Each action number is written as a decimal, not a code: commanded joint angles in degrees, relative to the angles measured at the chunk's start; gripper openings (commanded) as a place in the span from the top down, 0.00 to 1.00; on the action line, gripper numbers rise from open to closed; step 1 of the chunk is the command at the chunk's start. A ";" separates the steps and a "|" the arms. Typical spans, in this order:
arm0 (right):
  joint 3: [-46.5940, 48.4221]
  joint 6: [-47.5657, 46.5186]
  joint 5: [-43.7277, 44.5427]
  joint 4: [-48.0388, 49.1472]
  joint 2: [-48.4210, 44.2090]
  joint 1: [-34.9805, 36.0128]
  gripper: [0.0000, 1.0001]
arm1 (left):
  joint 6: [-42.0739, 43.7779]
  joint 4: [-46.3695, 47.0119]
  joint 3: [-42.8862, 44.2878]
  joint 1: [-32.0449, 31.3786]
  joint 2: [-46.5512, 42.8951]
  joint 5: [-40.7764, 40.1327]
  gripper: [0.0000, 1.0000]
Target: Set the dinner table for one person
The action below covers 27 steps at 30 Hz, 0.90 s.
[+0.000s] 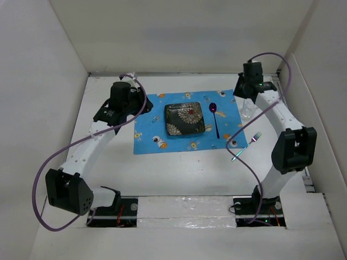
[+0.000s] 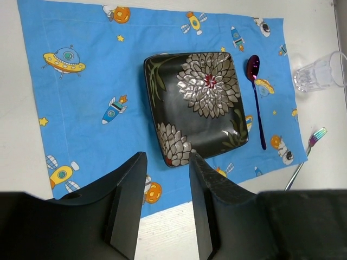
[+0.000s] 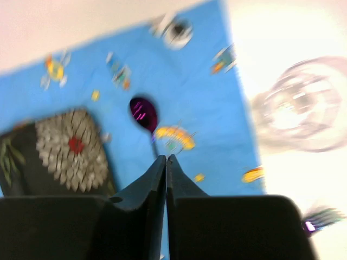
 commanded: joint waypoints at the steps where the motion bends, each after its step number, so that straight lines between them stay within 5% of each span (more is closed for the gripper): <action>1: 3.08 2.12 5.96 -0.50 -0.13 -4.45 0.73 | 1.82 -0.06 -0.54 -0.02 -3.04 0.23 0.66; 7: 12.21 2.12 7.11 -7.01 9.44 -7.97 0.53 | 2.61 -0.59 -1.07 -0.02 -3.75 0.23 0.66; 14: 21.10 0.45 6.40 -10.97 17.89 -9.03 0.51 | 2.79 -0.68 -0.80 -0.02 -3.40 0.06 0.66; 17: 23.21 0.89 7.81 -12.12 20.44 -9.03 0.60 | 2.88 -0.95 -0.89 -0.02 -3.14 -0.29 0.66; 18: 23.13 1.50 8.42 -12.04 20.53 -9.03 0.79 | 2.88 -0.95 -0.98 -0.02 -3.13 -0.56 0.66; 21: 20.85 1.77 10.00 -9.32 18.35 -9.03 0.98 | 3.05 -0.86 -0.89 -0.02 -2.70 -0.91 0.66; 27: 22.42 -0.07 12.12 -6.85 15.62 -6.32 1.00 | 3.14 -0.95 -0.28 -0.02 -1.38 -0.91 0.66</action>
